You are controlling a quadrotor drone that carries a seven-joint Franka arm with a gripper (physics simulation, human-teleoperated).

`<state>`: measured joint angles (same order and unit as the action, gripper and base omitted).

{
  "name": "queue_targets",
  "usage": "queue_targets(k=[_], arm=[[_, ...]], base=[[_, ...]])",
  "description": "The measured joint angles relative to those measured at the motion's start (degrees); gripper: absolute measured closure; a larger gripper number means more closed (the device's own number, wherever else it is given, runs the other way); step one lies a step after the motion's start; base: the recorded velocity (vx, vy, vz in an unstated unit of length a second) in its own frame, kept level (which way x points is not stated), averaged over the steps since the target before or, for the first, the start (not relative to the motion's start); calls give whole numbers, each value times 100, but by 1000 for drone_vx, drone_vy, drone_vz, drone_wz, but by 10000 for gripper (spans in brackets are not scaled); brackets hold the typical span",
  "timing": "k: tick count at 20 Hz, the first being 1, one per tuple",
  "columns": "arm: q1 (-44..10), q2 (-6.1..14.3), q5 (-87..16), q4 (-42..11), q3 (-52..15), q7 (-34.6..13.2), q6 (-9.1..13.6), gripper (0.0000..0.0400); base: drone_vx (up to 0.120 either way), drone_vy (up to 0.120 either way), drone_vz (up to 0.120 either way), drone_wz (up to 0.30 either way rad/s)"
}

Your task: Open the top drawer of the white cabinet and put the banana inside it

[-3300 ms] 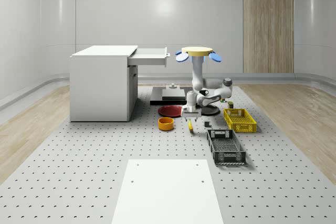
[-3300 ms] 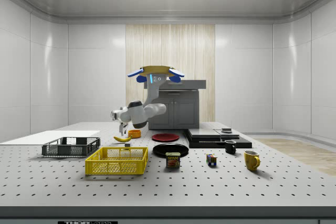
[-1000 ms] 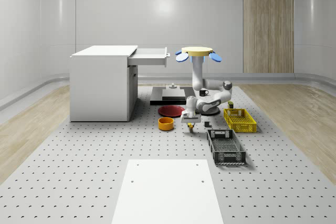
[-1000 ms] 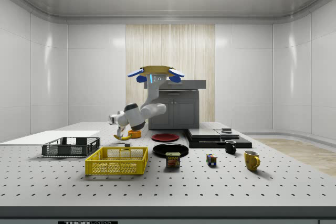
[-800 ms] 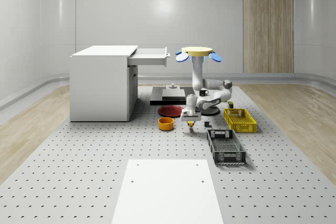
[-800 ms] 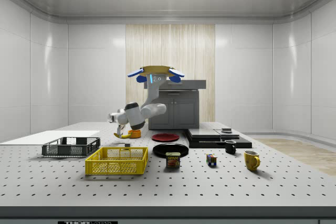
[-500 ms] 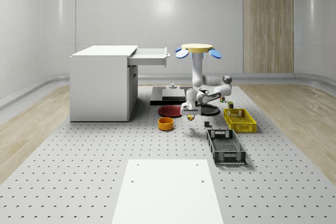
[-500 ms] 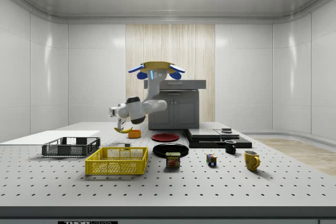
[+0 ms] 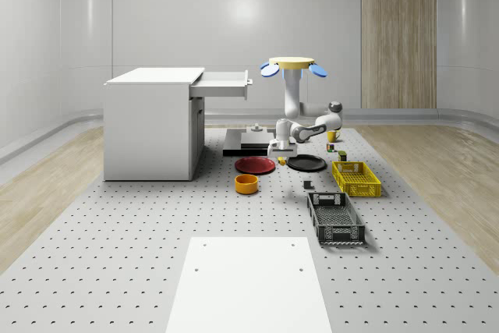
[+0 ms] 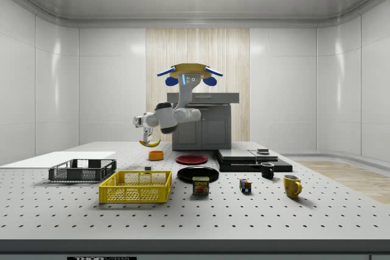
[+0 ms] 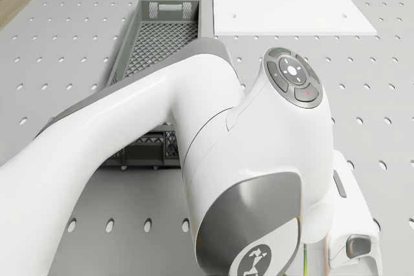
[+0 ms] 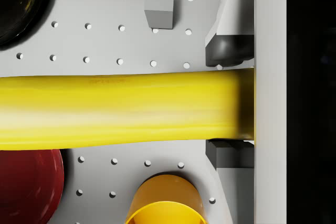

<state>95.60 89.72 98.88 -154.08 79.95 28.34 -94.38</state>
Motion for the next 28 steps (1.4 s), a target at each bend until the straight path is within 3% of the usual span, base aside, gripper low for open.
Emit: queue_targets(k=[28], arm=[[25,150,-75,2,10,-20,-132,211]], base=[[-120,0,120,0]])
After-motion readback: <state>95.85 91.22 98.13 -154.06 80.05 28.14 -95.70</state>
